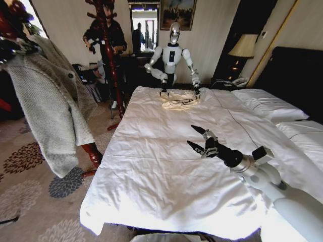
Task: Pick up the clothes from the bed and hang them on the clothes hanger.
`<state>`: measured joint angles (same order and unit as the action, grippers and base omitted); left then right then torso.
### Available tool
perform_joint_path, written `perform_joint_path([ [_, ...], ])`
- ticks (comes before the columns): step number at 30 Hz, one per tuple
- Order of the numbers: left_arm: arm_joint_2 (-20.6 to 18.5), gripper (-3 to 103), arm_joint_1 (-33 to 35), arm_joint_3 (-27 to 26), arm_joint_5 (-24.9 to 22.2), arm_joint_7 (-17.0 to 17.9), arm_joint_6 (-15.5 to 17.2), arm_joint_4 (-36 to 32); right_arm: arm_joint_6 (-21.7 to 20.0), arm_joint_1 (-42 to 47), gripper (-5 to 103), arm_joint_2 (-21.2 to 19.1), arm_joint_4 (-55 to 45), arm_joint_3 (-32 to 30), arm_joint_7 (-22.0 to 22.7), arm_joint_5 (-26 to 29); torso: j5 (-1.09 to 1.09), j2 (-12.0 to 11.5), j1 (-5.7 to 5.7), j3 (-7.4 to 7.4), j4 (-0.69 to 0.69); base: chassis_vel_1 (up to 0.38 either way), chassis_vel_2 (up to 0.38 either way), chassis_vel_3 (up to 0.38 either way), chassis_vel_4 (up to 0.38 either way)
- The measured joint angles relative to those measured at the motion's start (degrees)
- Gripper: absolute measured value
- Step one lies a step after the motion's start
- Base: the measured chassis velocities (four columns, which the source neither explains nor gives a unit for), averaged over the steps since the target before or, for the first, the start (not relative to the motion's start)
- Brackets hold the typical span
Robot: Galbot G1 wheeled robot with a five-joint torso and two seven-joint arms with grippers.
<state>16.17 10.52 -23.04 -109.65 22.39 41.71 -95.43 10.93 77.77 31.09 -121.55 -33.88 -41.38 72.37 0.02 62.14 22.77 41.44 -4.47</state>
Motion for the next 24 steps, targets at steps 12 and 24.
perform_joint_path([
  [12,-0.5,21,1.9,-2.6,4.7,0.3,-1.0,-7.9,0.2,0.4,100,0.9,-0.2,-0.1,-0.1,-0.8,-0.01,0.0,0.00,0.01,-0.02,0.000,0.000,0.000,0.000],
  [24,-1.9,64,2.7,-7.6,6.5,-0.4,-5.4,-12.9,0.5,1.2,100,1.3,-1.1,-0.7,-0.2,-0.9,0.01,0.0,0.00,0.00,-0.01,0.000,0.000,0.000,0.000],
])
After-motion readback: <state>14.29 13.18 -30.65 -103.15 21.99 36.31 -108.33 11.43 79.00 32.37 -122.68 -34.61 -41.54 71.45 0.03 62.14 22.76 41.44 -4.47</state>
